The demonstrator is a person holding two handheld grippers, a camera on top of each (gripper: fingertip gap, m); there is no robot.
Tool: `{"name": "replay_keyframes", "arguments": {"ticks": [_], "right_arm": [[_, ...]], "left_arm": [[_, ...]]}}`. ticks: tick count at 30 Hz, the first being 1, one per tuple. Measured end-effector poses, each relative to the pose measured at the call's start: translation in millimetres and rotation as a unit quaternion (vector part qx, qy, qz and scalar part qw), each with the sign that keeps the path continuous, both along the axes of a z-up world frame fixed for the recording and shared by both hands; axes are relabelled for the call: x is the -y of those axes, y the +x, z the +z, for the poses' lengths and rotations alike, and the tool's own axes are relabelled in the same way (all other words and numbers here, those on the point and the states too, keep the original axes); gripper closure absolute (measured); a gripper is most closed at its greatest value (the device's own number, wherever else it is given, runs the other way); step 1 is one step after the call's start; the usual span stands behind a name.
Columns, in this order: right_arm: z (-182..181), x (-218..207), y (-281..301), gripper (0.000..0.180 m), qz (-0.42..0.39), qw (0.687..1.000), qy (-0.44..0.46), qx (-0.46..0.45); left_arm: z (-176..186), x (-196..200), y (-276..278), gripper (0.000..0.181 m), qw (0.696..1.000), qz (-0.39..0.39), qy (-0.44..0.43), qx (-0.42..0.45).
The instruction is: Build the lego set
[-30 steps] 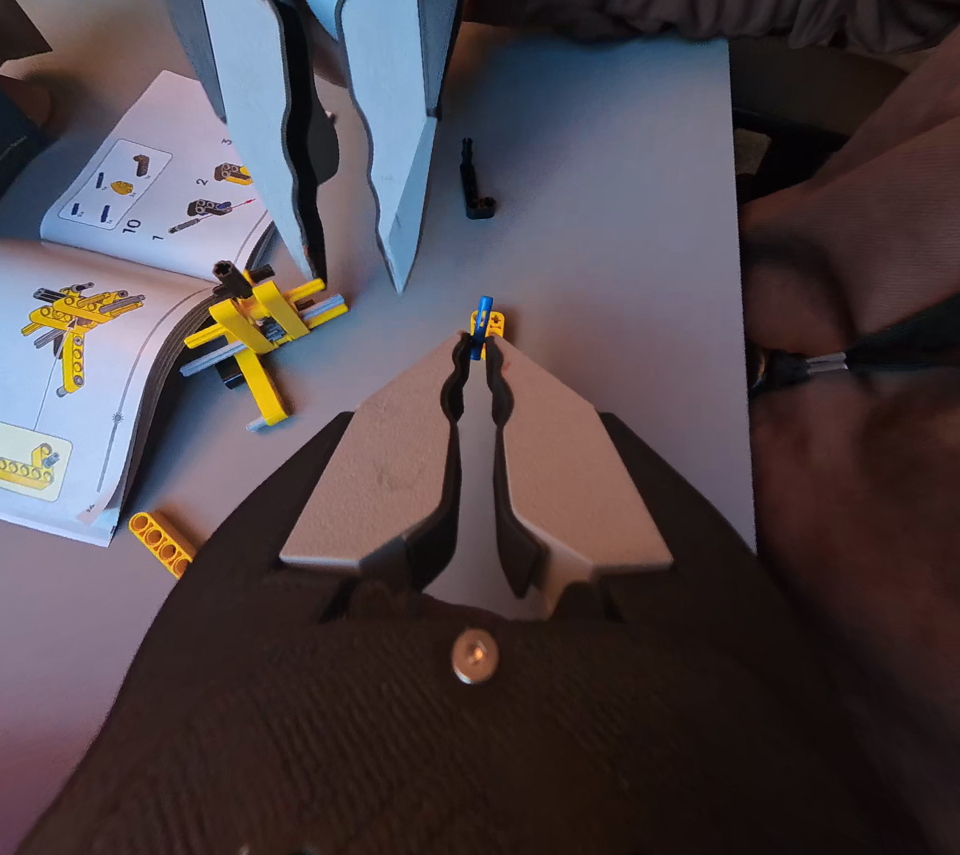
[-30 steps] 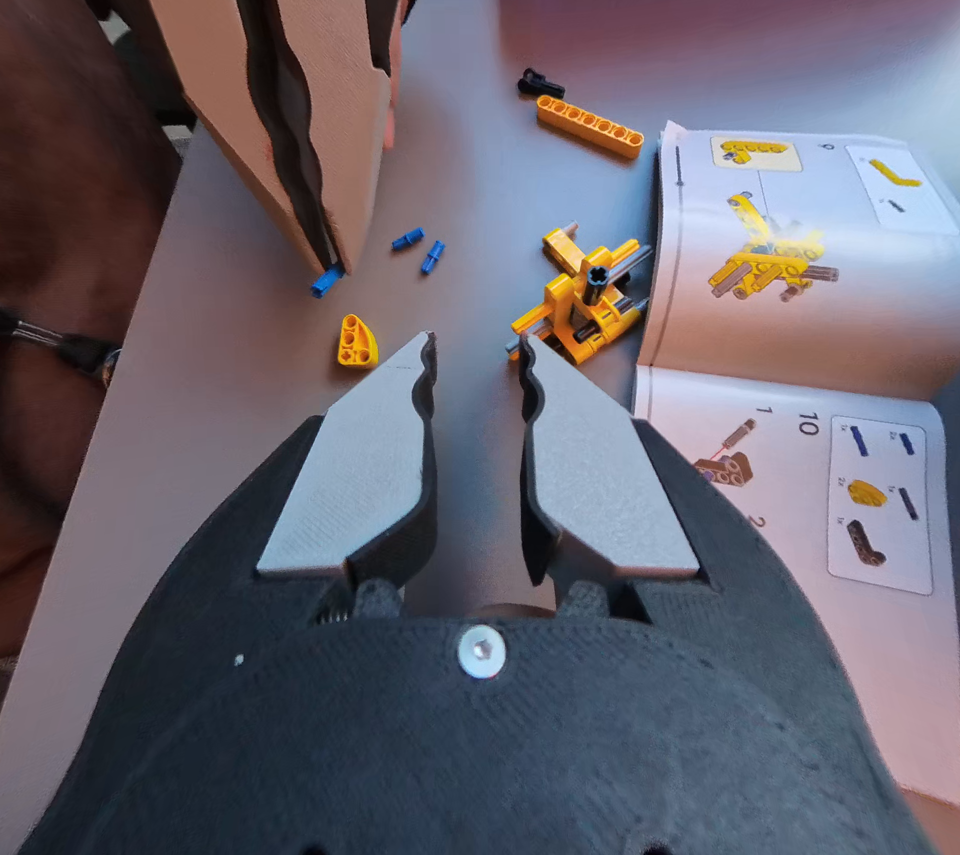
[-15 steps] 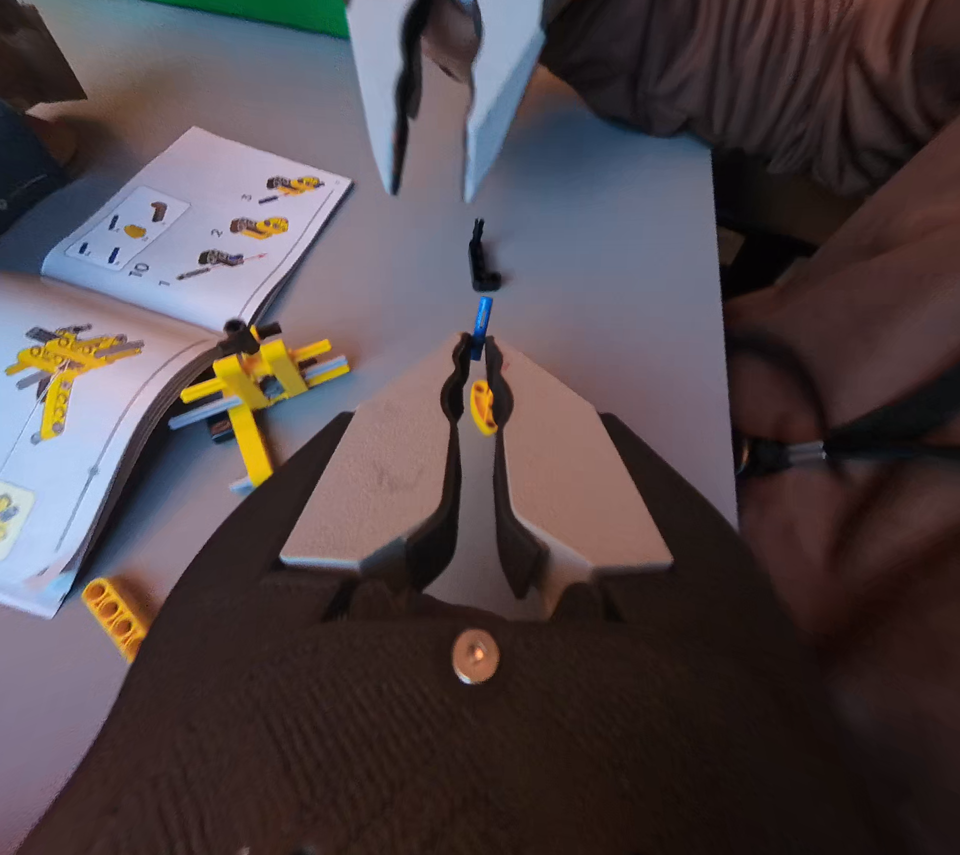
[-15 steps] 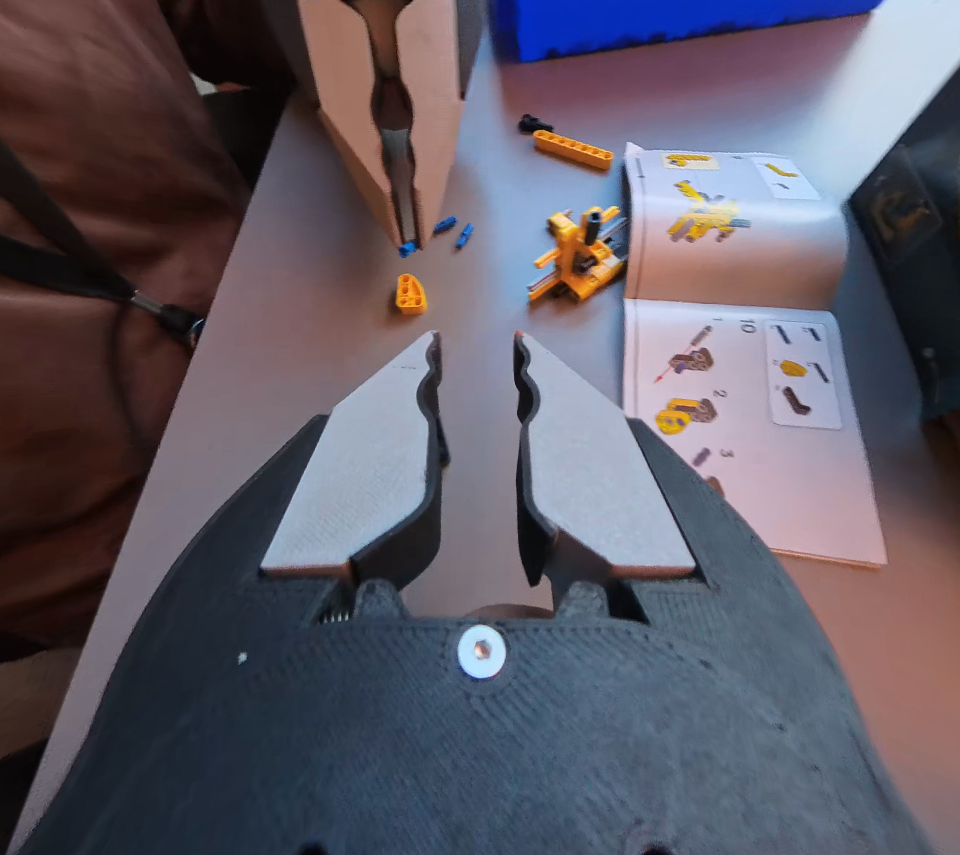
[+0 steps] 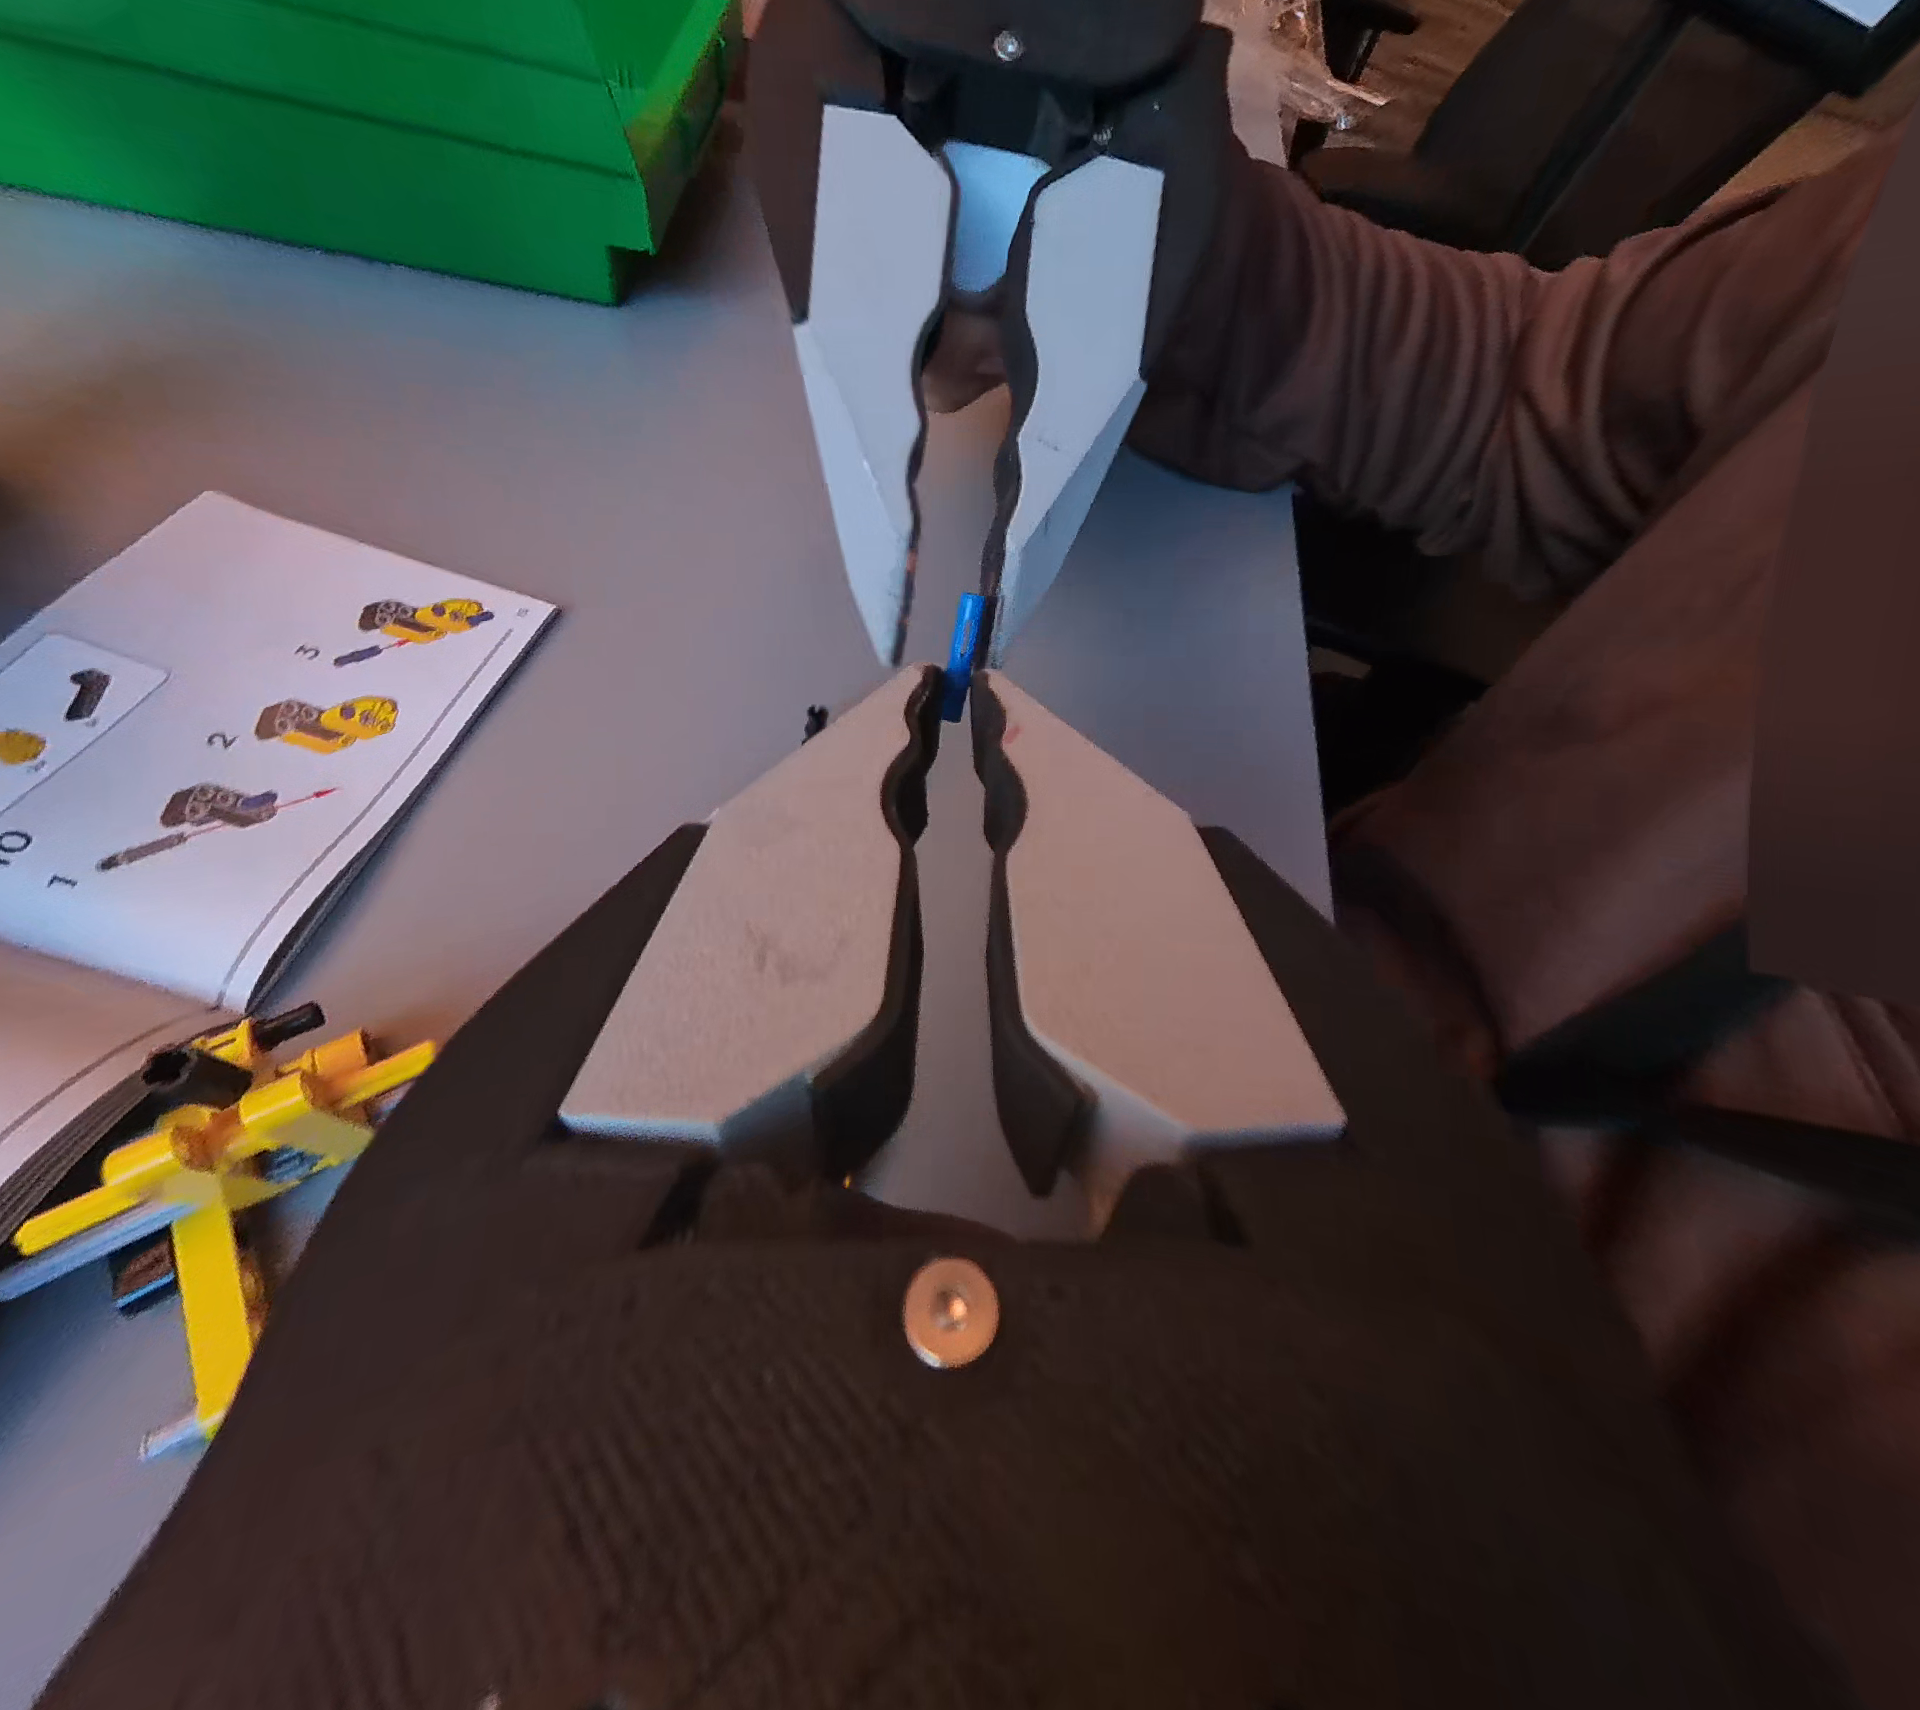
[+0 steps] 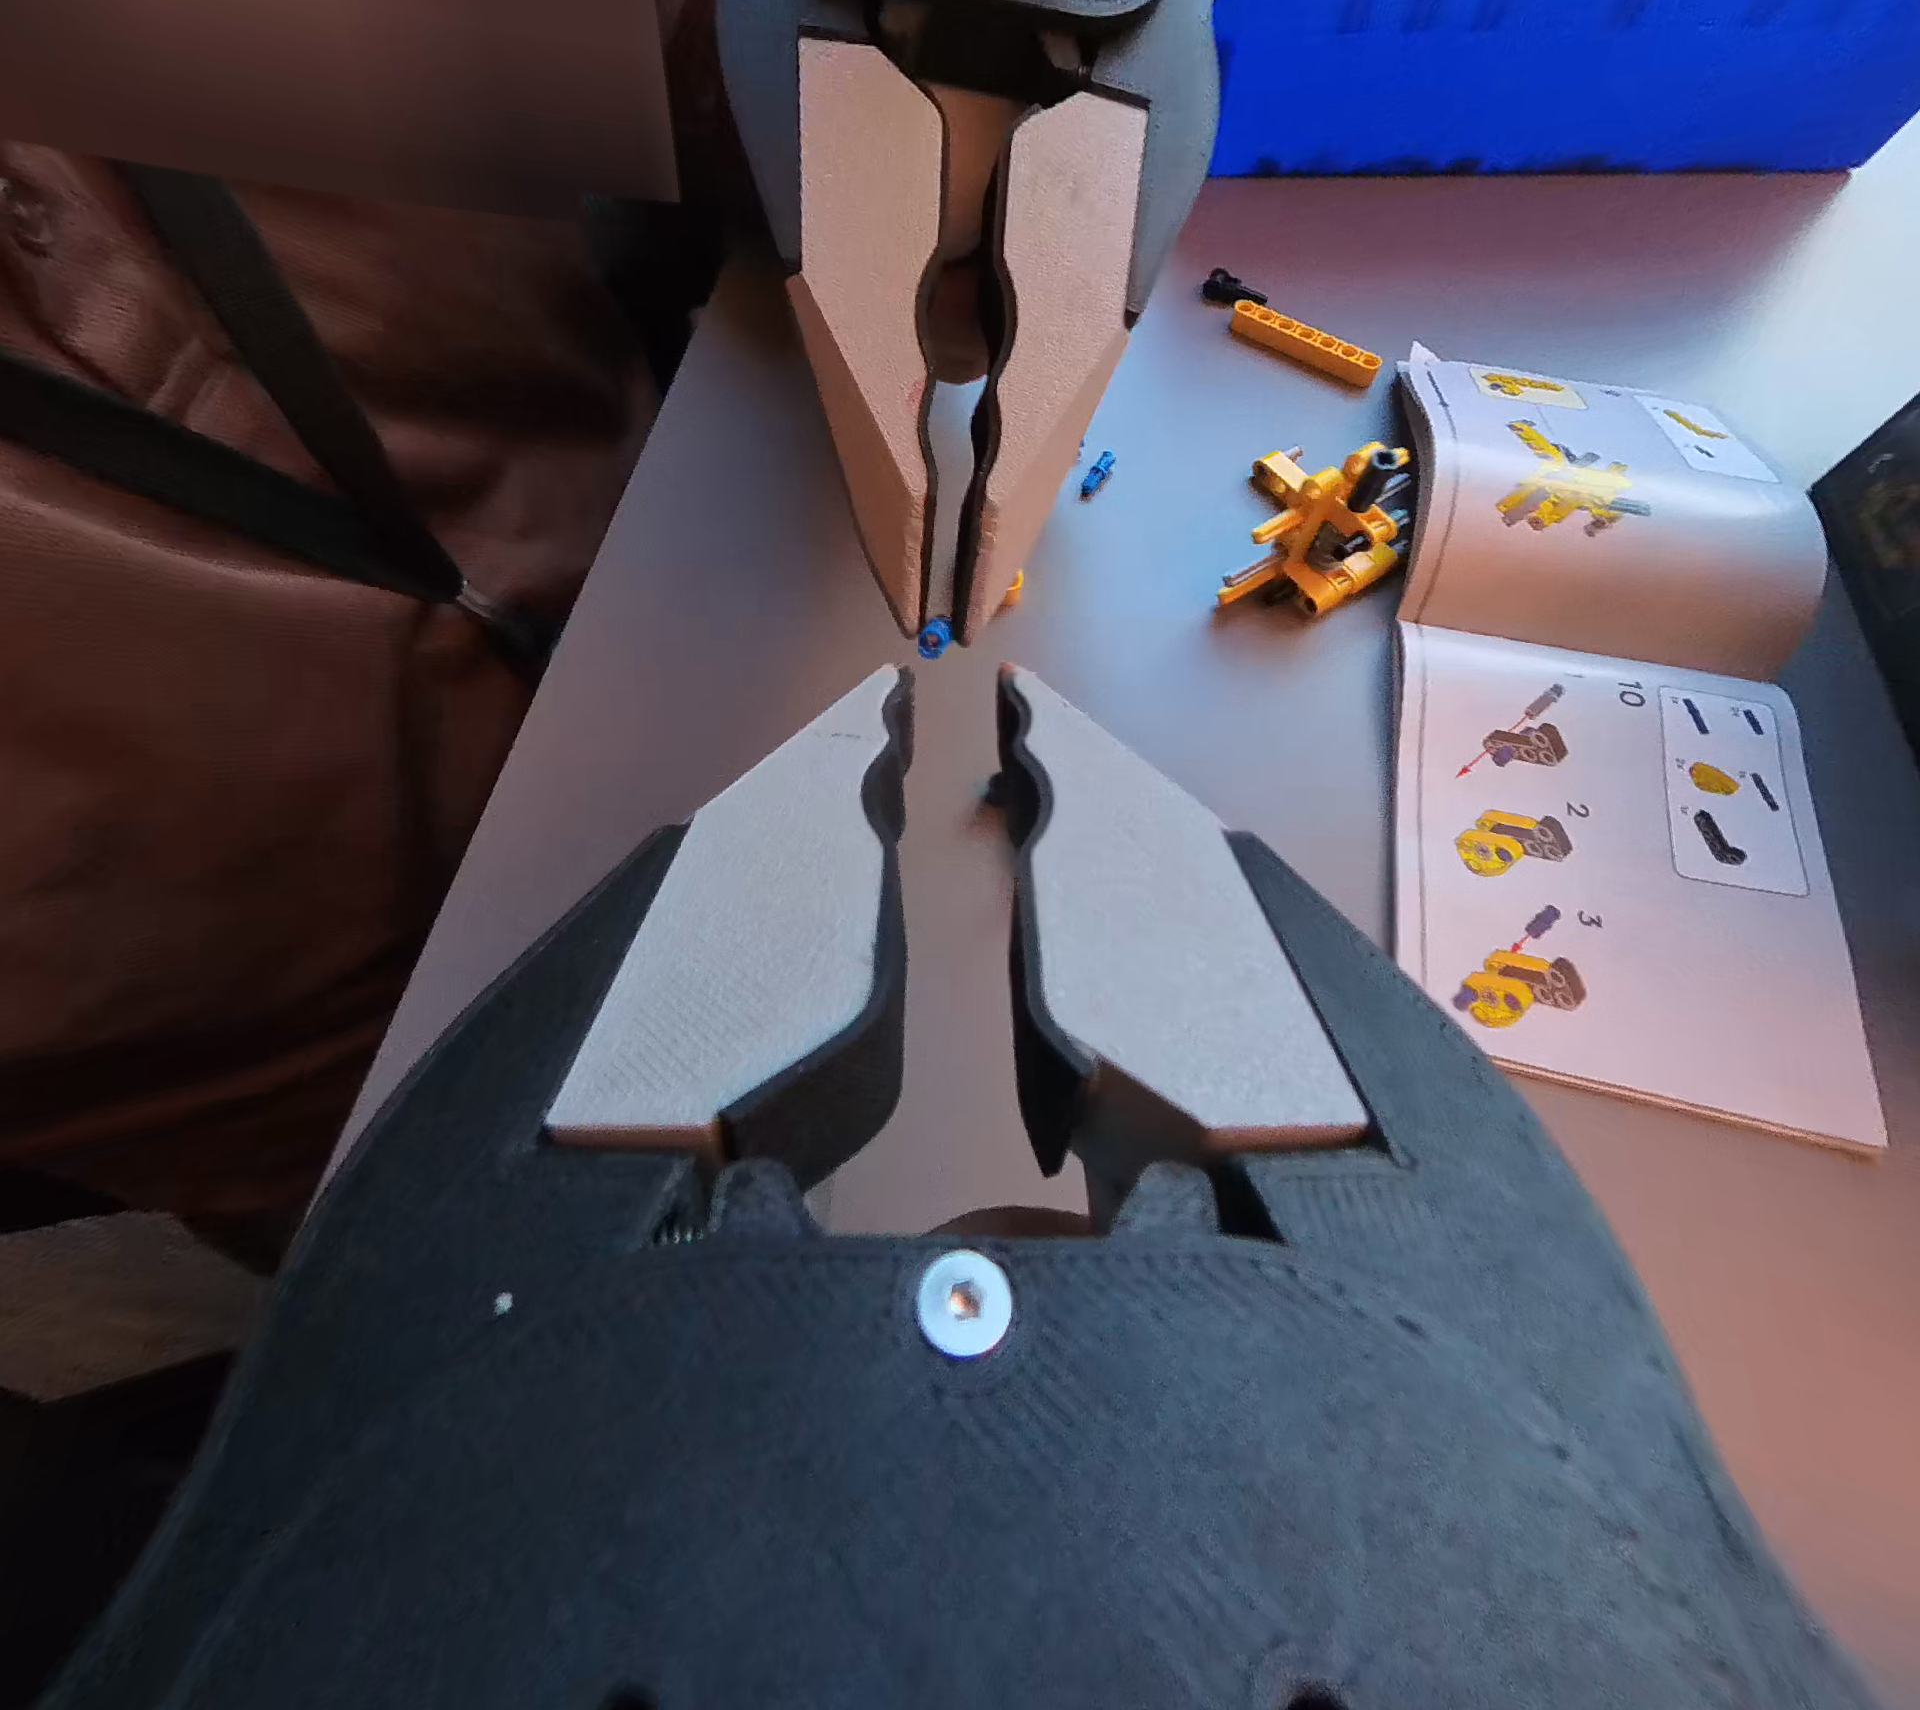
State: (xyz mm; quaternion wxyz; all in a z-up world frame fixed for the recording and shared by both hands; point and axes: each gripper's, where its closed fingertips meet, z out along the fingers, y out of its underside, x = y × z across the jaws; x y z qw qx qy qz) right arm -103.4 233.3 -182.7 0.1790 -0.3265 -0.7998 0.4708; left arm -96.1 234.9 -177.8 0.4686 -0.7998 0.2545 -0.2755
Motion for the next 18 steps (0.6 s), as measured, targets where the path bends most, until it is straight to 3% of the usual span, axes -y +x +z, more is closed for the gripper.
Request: {"name": "replay_keyframes", "arguments": {"ticks": [3, 18], "right_arm": [[2.6, 2.8, 2.2, 0.175, 0.002, 1.000, 0.006, -0.014], [8.1, 10.7, -5.4, 0.174, 0.004, 0.999, -0.038, -0.017]], "left_arm": [[0.0, -0.1, 4.0, 0.179, 1.000, -0.003, 0.003, -0.003], [-4.9, 1.7, -3.8, 0.179, 1.000, 0.003, -0.007, 0.002]]}}
